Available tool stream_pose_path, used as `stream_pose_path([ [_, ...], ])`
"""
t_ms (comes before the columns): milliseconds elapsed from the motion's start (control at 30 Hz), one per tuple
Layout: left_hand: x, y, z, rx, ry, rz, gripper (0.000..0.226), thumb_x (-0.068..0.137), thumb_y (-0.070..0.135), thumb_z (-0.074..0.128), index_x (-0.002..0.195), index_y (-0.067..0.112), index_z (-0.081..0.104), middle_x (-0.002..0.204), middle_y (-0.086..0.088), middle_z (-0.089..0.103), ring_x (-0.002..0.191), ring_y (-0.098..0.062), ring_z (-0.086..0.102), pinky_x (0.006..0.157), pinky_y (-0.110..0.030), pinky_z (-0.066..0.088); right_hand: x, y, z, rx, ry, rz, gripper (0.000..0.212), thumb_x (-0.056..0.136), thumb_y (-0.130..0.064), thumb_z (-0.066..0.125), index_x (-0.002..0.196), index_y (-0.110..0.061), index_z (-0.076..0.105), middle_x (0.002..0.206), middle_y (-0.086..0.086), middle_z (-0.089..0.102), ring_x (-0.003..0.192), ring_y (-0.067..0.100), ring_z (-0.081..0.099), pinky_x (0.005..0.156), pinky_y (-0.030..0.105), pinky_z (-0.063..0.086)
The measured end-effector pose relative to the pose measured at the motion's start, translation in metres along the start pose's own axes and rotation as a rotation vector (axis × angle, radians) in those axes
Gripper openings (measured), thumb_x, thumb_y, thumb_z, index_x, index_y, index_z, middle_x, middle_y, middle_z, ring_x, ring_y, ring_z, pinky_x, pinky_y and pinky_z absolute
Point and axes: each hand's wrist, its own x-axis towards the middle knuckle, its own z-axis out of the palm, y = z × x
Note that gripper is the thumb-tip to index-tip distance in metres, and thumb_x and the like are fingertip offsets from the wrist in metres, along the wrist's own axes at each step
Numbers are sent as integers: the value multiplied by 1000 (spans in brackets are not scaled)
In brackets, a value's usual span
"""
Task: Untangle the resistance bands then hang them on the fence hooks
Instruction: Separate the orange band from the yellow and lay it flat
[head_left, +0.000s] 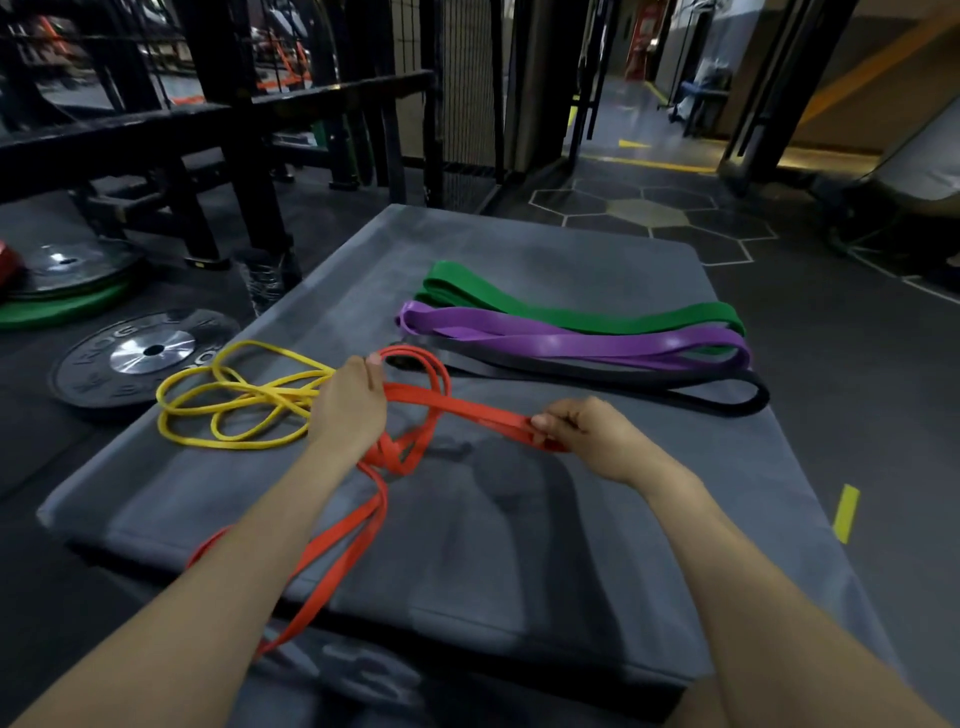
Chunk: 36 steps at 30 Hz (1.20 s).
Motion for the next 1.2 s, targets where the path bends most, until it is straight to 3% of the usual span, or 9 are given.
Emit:
stream_pose_path([
  [100, -6, -1, 3, 55, -26, 94, 37, 101, 27, 29, 99, -4, 50, 101, -33, 60, 100, -48, 54, 81, -47, 39, 2, 4, 8, -266, -45, 21, 36, 97, -30, 45, 61, -28, 45, 71, -2, 46, 75, 20, 45, 69, 27, 31],
  [267, -9, -11, -7, 38, -42, 189, 33, 100, 27, 31, 100, 3, 54, 99, -24, 61, 96, -43, 56, 82, -44, 41, 3, 5, 13, -344, 94, -56, 31, 92, -29, 50, 81, -6, 68, 79, 13, 57, 87, 35, 53, 79, 38, 42],
  [467, -20, -2, -32, -57, -67, 265, 29, 100, 21, 35, 102, -3, 52, 94, -27, 60, 92, -40, 56, 72, -36, 29, 11, -46, 7, -270, 411, -162, 13, 86, -12, 60, 92, -5, 70, 90, 15, 64, 89, 34, 55, 78, 30, 35],
  [667, -16, 27, -79, -57, -37, 431, 36, 98, 28, 33, 95, -2, 52, 84, -26, 58, 83, -40, 56, 72, -44, 38, 26, -139, -3, -178, 282, -385, 36, 82, -16, 68, 116, -6, 63, 108, 15, 63, 104, 29, 56, 84, 26, 37],
  [767, -11, 45, -108, -52, -66, 456, 26, 100, 17, 37, 94, -2, 53, 86, -24, 58, 84, -36, 56, 76, -45, 41, 29, -180, -12, -211, 309, -491, 25, 82, -15, 67, 106, -8, 67, 102, 12, 67, 99, 27, 59, 79, 29, 39],
  [833, -10, 57, -128, -95, -66, 460, 19, 99, 10, 38, 92, 0, 52, 80, -15, 52, 77, -23, 51, 72, -34, 37, 27, -201, -21, -192, 350, -536, 16, 84, -16, 65, 95, -6, 70, 92, 13, 69, 91, 26, 62, 76, 32, 41],
  [900, -13, 65, -148, -130, -48, 466, 19, 99, 13, 39, 95, 1, 53, 78, -4, 47, 75, -14, 44, 66, -24, 29, 25, -216, -30, -153, 348, -564, 19, 86, -18, 63, 95, -2, 69, 90, 14, 68, 85, 23, 62, 76, 34, 43],
  [1000, -11, 71, -169, -125, -19, 478, 24, 99, 21, 39, 94, 2, 53, 73, 1, 47, 72, -14, 45, 60, -24, 26, 24, -231, -41, -146, 324, -542, 20, 89, -20, 61, 103, -8, 68, 95, 11, 70, 88, 19, 62, 78, 31, 45],
  [1200, -3, 90, -208, -67, -38, 526, 19, 98, 25, 41, 88, 15, 53, 67, 11, 45, 62, -1, 44, 55, -11, 34, 19, -260, -69, -233, 286, -556, 17, 91, -16, 55, 96, -7, 68, 81, 7, 66, 79, 22, 61, 75, 39, 51],
])
